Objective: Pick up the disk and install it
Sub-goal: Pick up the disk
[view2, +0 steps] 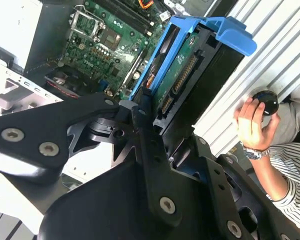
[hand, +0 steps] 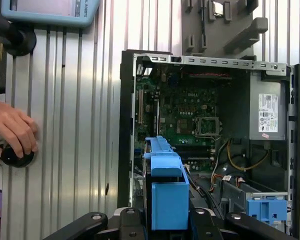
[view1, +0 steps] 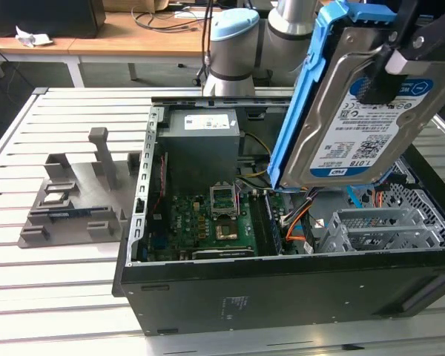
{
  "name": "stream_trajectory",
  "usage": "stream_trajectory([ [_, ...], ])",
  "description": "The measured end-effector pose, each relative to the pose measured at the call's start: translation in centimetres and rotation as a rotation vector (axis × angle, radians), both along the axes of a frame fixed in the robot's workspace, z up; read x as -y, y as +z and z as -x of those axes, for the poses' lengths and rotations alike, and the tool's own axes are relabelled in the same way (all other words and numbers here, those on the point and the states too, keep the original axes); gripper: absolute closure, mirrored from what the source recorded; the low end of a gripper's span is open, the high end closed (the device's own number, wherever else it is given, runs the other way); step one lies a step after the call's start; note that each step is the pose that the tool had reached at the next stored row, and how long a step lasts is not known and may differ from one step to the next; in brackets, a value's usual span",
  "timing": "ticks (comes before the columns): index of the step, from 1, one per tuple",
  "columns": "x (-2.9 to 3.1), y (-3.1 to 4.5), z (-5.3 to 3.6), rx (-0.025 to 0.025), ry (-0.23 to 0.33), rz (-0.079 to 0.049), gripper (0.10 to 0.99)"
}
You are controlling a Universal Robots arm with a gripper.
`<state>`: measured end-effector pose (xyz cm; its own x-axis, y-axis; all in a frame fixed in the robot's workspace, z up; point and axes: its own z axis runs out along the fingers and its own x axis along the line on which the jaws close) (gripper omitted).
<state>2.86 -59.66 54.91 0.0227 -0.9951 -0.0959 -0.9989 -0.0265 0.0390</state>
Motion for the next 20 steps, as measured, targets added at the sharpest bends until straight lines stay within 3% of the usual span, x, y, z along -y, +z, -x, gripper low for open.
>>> stream_trajectory([
  [5,-0.03,-0.09,-1.87,0.0001,0.000,0.002,0.722],
  [9,-0.16,-0.17,-2.79,0.0001,0.000,0.007,0.722],
  [20,-1.93,-0.60,-4.58,-0.0001,0.000,0.022,0.722],
])
